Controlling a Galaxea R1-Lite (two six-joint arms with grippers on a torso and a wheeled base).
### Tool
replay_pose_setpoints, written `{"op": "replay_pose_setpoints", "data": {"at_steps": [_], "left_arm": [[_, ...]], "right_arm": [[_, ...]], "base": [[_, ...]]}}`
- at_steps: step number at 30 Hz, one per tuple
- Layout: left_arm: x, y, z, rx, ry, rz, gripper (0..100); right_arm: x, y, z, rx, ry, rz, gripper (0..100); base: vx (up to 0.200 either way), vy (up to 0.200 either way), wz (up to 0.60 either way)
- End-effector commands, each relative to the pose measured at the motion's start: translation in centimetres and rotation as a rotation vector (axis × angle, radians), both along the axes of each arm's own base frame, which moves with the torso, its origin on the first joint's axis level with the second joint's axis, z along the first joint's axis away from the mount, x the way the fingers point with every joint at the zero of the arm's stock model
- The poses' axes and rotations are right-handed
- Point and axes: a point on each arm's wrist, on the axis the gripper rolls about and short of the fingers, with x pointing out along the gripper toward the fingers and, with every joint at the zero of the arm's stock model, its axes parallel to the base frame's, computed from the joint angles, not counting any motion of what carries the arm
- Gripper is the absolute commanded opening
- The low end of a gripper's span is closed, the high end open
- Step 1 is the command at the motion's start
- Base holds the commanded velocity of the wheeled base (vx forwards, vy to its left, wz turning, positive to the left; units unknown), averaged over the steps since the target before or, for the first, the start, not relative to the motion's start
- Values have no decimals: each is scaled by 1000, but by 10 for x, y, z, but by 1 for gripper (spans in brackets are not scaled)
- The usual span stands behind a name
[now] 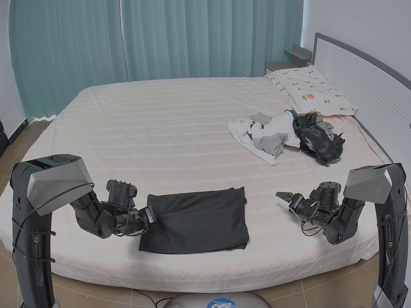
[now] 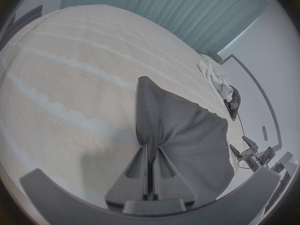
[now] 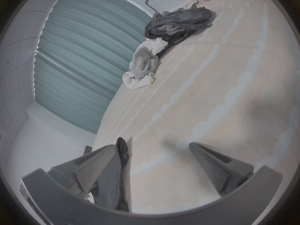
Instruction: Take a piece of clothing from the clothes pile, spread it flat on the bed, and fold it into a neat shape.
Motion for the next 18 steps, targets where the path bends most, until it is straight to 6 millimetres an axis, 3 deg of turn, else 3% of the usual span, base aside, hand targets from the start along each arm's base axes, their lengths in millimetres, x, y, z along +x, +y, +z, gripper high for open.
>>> {"op": "replay_pose_setpoints", "data": {"at_steps": [1, 18], "left_arm": [[3, 0, 3, -15, -7, 27, 0], [0, 1, 1, -1, 0, 44, 0]], "right_arm": [[0, 0, -1, 0, 2, 0, 100], [0, 0, -1, -1, 2, -1, 100]], "base": [[0, 0, 0], [0, 0, 0]]}}
